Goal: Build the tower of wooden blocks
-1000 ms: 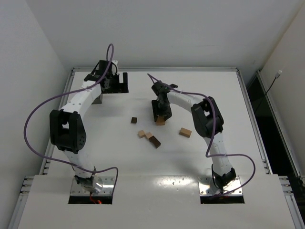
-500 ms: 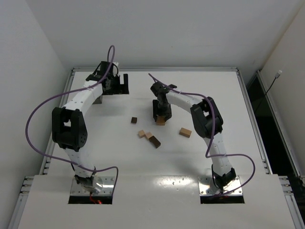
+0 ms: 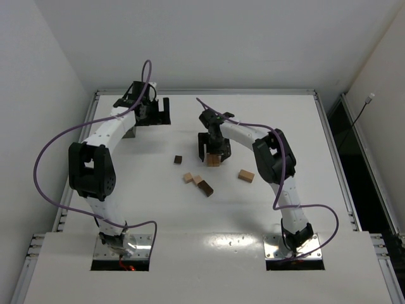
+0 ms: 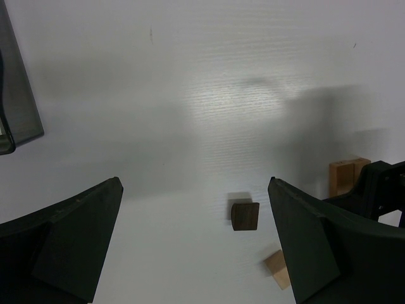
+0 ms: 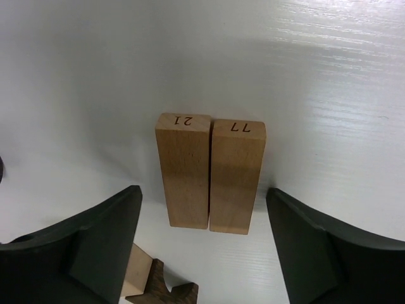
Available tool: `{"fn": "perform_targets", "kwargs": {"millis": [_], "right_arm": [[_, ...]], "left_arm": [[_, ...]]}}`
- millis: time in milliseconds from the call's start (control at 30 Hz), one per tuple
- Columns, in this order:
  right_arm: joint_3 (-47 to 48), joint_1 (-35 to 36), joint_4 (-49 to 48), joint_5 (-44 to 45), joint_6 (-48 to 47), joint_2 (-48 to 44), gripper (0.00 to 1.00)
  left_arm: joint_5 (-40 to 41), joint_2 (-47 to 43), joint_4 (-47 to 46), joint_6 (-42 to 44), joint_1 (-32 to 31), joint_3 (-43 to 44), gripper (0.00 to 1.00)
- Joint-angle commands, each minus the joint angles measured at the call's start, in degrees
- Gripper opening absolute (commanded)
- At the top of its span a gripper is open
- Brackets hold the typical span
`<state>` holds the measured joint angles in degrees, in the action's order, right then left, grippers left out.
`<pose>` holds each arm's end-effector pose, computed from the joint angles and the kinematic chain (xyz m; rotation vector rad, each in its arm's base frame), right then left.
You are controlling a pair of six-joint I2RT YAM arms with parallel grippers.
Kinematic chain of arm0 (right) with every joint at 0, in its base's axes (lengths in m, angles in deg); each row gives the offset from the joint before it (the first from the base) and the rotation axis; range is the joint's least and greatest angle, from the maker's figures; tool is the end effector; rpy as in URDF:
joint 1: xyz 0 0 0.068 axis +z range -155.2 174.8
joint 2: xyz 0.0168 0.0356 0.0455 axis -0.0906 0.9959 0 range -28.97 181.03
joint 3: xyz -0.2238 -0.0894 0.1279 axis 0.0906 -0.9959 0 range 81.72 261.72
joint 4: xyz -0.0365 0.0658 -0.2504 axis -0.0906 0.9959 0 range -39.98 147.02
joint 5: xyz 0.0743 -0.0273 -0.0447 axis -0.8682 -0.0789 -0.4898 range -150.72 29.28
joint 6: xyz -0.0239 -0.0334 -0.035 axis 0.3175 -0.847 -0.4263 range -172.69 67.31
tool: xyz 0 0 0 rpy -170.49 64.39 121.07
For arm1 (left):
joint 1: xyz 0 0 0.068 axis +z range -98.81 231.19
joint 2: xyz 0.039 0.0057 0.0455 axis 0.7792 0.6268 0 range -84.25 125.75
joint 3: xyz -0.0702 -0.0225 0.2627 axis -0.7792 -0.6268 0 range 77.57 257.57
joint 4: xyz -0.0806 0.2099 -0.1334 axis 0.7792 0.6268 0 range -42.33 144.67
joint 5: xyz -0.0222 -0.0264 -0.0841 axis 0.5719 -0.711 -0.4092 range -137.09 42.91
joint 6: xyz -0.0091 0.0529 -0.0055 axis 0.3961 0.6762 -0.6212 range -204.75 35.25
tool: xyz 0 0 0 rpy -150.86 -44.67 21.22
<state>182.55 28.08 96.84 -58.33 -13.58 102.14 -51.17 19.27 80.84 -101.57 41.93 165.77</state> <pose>0.3852 0.2511 0.1339 0.1561 2.9276 0.1462 0.4007 -0.0678 0.2812 -0.1279 2.4324 -0.2926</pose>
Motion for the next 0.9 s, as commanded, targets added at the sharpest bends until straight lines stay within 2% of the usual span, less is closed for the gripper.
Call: {"fn": "perform_targets", "kwargs": {"millis": [0, 167, 367, 433, 567, 600, 700, 867], "right_arm": [[-0.7, 0.2, -0.2, -1.0, -0.8, 0.6, 0.79], [-1.9, 1.4, -1.7, 0.7, -3.3, -5.2, 0.80], [-9.6, 5.7, -8.0, 7.0, -9.6, -21.7, 0.83], [-13.1, 8.3, -10.7, 12.4, -15.0, -26.6, 0.85], [-21.6, 11.0, -17.0, 20.5, -30.4, -39.9, 0.99], [-24.5, 10.4, -17.8, 20.5, -36.6, -41.4, 0.99], [-31.0, 6.7, -18.4, 16.0, -46.9, -44.8, 0.99], [-40.6, -3.6, -20.7, 15.3, -51.4, -51.7, 0.99]], "left_arm": [[-0.3, -0.1, -1.7, -0.5, 0.8, 0.7, 0.99], [-0.3, -0.1, -2.2, -0.5, 0.8, 0.1, 0.99], [0.2, -3.1, -3.4, 0.9, 0.8, -2.5, 0.99], [-0.7, -4.4, -3.9, 2.3, 0.8, -5.0, 0.99], [-7.9, -8.8, -4.5, 8.8, 0.0, -12.9, 0.99], [-9.2, -9.6, -4.5, 10.6, -0.5, -16.3, 0.99], [-13.3, -13.3, -3.0, 17.0, -4.4, -20.9, 0.99], [-13.4, -17.3, 0.9, 22.9, -14.2, -26.9, 0.99]]}}
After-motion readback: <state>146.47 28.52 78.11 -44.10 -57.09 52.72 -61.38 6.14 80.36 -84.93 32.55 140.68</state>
